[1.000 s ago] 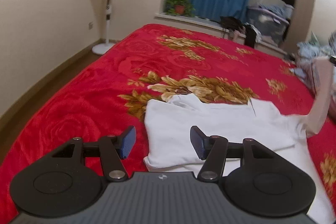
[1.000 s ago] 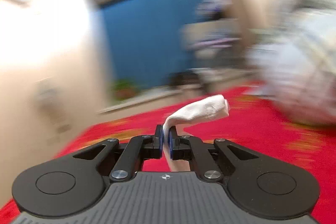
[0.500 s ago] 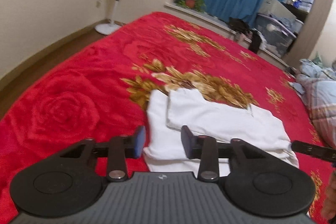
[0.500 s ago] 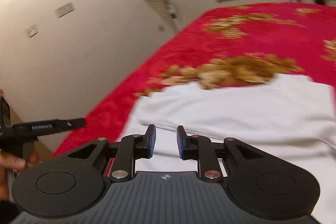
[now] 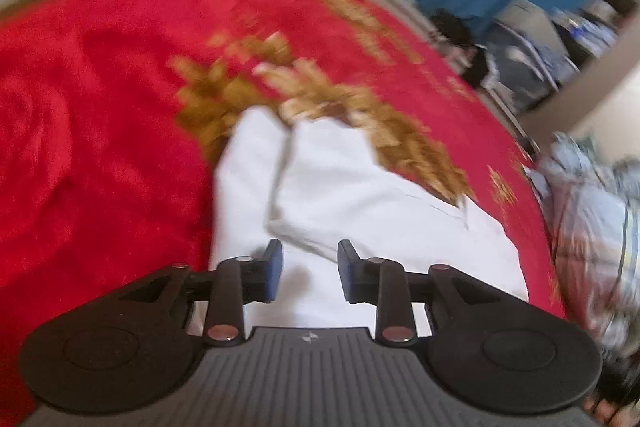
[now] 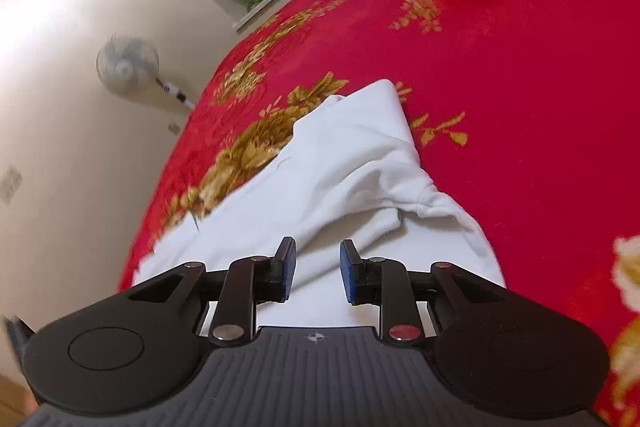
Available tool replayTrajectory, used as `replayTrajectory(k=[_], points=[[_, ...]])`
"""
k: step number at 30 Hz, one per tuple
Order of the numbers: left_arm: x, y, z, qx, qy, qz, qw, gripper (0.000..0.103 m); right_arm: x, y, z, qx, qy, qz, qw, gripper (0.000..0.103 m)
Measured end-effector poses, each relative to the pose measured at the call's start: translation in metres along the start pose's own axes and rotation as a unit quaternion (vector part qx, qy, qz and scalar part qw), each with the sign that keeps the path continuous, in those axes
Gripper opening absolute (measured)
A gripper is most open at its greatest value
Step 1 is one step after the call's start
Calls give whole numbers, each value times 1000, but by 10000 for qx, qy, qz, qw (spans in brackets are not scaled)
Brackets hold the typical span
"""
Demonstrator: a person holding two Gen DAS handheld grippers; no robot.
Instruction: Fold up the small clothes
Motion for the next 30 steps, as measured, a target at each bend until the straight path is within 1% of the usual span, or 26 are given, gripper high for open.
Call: replayTrajectory(k=[1, 3, 4, 5, 7, 8, 10, 12, 13, 15, 16, 17, 19, 20, 21, 22, 23, 24, 25, 26, 27, 28, 30], points=[[6, -2, 7, -225, 101, 52, 9997, 33, 5, -4, -3, 100, -77, 15, 9999, 27], [14, -8, 16, -488, 208, 75, 9986, 33, 15, -14, -10, 353, -257, 27, 9990, 35], [16, -11, 19, -540, 249, 60, 9982, 33, 16, -19, -13, 511, -360, -18, 9980, 44], [17, -13, 21, -558, 274, 40, 9981, 33, 20, -25, -19, 693, -438, -89, 9966, 48], [21, -17, 21, -551, 294, 9, 9980, 31, 28, -35, -24, 960, -499, -122, 9941, 49], [22, -19, 20, -533, 299, -9, 9981, 26, 35, -39, -30, 1117, -488, -90, 9925, 48], [20, -23, 18, -436, 173, -84, 9989, 9, 47, -42, -41, 1396, -394, -13, 9894, 46], [7, -27, 9, -363, 185, -251, 9989, 8, 52, -43, -46, 1511, -307, 29, 9880, 41], [-3, -29, 3, -334, 218, -345, 9986, 7, 52, -44, -46, 1514, -243, 11, 9882, 36], [-31, -30, -13, -147, 214, -552, 9981, 7, 45, -49, -43, 1410, -60, -93, 9899, 30], [-44, -29, -18, -65, 169, -640, 9978, 7, 42, -51, -40, 1298, 61, -94, 9915, 19], [-54, -27, -21, -10, 109, -685, 9976, 7, 39, -51, -39, 1192, 254, -22, 9925, 13], [-61, -20, -20, 140, -150, -639, 9977, 9, 35, -51, -43, 1106, 776, 78, 9908, 13], [-58, -15, -17, 261, -450, -500, 9974, 10, 29, -52, -43, 1106, 866, -23, 9901, 13], [-54, -10, -12, 366, -887, -352, 9948, 10, 25, -52, -39, 1015, 895, -104, 9908, 15], [-56, -9, -7, 449, -1278, -402, 9900, 10, 22, -53, -34, 867, 950, -166, 9916, 16], [-60, -10, -7, 520, -1411, -555, 9871, 10, 19, -54, -27, 727, 947, -230, 9926, 16], [-65, -11, -9, 568, -1387, -678, 9864, 10, 18, -53, -19, 633, 862, -235, 9940, 16], [-68, -11, -11, 611, -1285, -731, 9871, 10, 19, -51, -15, 599, 764, -173, 9951, 20], [-68, -11, -15, 687, -1129, -736, 9885, 10, 20, -49, -12, 596, 689, -116, 9958, 27], [-64, -8, -20, 791, -967, -693, 9897, 10, 23, -49, -10, 566, 638, -93, 9963, 31], [-59, -6, -23, 897, -890, -629, 9900, 13, 26, -49, -7, 448, 619, -62, 9971, 33], [-44, 2, -24, 1095, -886, -484, 9889, 13, 37, -47, -4, 61, 801, 12, 9968, 34]])
Point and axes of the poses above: each gripper's, at about its wrist camera, not at the fingertips, and x roughly the way its jaws point, z to its left, y to its underside, the point moved 9 cm from there along x, roughly the way its jaws point, and after that the axes turned 12 degrees about z, right-handed, at the moved point
